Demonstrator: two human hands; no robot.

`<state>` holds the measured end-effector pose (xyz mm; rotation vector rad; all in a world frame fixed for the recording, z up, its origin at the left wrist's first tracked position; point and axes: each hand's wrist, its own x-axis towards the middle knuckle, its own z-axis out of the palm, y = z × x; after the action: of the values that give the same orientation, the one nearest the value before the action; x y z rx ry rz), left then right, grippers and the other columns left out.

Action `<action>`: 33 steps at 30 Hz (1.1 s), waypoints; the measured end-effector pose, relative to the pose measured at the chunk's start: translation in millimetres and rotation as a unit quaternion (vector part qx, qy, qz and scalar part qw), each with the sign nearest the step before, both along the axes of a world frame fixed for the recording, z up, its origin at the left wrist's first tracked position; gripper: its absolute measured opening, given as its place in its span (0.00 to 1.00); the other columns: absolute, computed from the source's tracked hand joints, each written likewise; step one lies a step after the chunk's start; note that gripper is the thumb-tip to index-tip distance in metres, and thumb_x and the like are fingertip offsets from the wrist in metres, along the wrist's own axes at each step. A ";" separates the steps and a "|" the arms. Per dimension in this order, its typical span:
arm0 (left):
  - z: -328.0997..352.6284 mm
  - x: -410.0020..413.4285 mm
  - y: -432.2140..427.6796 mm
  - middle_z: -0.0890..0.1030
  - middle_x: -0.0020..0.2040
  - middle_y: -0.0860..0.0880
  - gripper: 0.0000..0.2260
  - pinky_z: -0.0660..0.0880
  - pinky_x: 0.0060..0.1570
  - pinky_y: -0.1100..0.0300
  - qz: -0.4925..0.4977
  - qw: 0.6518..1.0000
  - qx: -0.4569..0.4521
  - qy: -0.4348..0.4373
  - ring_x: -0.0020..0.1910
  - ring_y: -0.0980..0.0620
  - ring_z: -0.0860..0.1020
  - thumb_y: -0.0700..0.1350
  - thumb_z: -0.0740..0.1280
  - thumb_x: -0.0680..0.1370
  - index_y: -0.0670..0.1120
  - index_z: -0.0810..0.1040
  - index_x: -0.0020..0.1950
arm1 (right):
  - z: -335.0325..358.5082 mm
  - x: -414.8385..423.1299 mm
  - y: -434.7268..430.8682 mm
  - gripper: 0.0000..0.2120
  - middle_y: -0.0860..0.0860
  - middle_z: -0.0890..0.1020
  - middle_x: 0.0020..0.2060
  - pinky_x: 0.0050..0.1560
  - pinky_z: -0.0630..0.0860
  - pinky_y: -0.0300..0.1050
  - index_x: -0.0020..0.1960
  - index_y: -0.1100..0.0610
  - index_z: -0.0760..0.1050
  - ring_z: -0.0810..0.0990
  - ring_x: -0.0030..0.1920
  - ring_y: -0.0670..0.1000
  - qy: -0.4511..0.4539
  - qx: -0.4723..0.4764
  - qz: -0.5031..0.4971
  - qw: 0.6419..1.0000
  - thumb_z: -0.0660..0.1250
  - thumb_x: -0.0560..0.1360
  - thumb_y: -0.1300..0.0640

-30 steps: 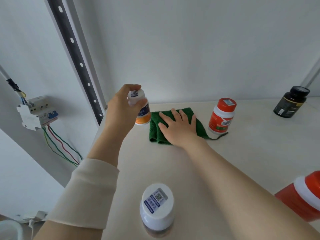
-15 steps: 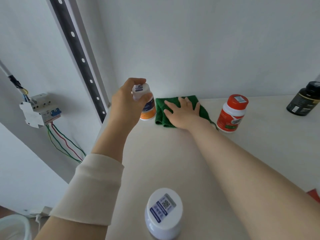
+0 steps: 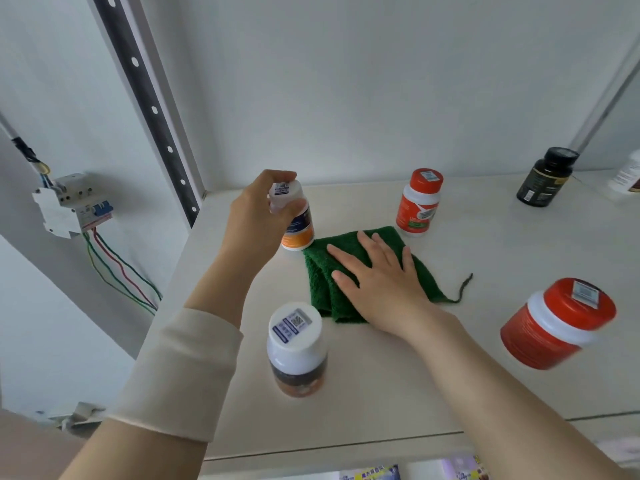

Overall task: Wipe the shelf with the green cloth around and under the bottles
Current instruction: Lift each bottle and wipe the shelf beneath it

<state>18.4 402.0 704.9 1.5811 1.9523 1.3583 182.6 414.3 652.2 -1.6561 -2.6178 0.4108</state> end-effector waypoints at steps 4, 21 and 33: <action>-0.3 0.2 -1.7 0.74 0.51 0.52 0.16 0.65 0.27 0.81 -0.009 1.000 0.004 -0.003 0.48 0.52 0.72 0.45 0.66 0.75 0.52 0.73 0.63 | 1.1 13.0 -1.9 0.23 0.50 0.41 0.76 0.73 0.34 0.60 0.73 0.37 0.43 0.36 0.75 0.52 0.007 -0.003 -0.060 0.998 0.41 0.79 0.42; -12.4 -1.1 21.9 0.73 0.65 0.43 0.17 0.66 0.49 0.59 -0.022 0.997 -0.041 0.060 0.60 0.43 0.72 0.44 0.63 0.77 0.49 0.69 0.66 | 2.7 14.2 -1.6 0.23 0.52 0.41 0.76 0.72 0.33 0.62 0.73 0.38 0.43 0.35 0.75 0.53 -0.008 -0.011 -0.104 0.994 0.41 0.79 0.41; 79.6 69.4 -19.0 0.78 0.59 0.54 0.13 0.70 0.53 0.69 -0.078 0.980 0.126 0.134 0.57 0.56 0.76 0.47 0.63 0.77 0.48 0.74 0.61 | 55.3 16.9 4.1 0.29 0.59 0.40 0.75 0.73 0.45 0.61 0.74 0.45 0.33 0.41 0.75 0.62 -0.195 -0.124 0.000 0.973 0.43 0.79 0.40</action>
<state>87.9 383.0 784.5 2.0853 1.8021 1.4365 199.5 418.4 707.5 -1.9951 -2.9425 0.4729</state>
